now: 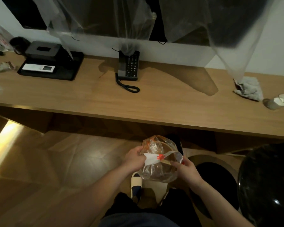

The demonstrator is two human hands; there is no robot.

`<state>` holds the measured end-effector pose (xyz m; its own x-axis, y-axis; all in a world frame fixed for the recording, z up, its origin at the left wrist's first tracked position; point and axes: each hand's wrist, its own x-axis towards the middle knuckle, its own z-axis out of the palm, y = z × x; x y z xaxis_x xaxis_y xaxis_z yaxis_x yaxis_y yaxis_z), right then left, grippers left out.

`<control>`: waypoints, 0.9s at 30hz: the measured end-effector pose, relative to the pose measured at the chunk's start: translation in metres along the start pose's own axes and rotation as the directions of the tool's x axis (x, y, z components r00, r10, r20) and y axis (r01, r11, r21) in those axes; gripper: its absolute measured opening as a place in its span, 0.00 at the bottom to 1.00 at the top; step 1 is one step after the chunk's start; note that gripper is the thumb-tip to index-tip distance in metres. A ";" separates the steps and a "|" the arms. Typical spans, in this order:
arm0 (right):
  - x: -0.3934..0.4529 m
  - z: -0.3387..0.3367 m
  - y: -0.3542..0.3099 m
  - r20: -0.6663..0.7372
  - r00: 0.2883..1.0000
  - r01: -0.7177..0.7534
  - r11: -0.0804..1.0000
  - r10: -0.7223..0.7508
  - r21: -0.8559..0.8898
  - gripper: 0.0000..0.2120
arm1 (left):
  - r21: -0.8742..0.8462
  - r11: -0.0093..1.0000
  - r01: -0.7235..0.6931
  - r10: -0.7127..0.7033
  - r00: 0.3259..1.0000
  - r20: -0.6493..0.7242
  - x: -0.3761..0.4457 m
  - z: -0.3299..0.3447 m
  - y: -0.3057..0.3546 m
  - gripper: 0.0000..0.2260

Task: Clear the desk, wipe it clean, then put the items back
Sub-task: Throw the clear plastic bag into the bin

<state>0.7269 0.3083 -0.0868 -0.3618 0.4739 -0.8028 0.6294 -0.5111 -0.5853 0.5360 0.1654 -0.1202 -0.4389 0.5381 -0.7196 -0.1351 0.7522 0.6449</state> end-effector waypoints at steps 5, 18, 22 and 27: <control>0.024 -0.026 0.000 -0.015 1.000 -0.021 1.000 0.022 0.017 0.13 | -0.126 0.990 0.063 -0.061 0.998 0.025 0.024 0.029 0.010 0.27; 0.137 -0.125 -0.002 0.049 0.989 -0.138 0.986 0.142 -0.089 0.22 | -0.369 0.902 0.224 -0.278 0.956 -0.099 0.089 0.137 0.035 0.22; 0.185 -0.137 0.014 0.068 0.987 -0.134 0.984 0.142 -0.119 0.25 | -0.354 0.896 0.267 -0.331 0.935 -0.131 0.122 0.167 0.029 0.21; 0.266 -0.144 0.049 0.076 0.989 -0.111 0.981 0.124 -0.158 0.24 | -0.294 0.917 0.268 -0.313 0.942 -0.120 0.190 0.195 0.006 0.21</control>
<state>0.7604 0.5130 -0.3130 -0.3322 0.3513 -0.8754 0.7662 -0.4408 -0.4676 0.6248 0.3462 -0.3037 -0.4778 0.2257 -0.8490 -0.5029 0.7221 0.4750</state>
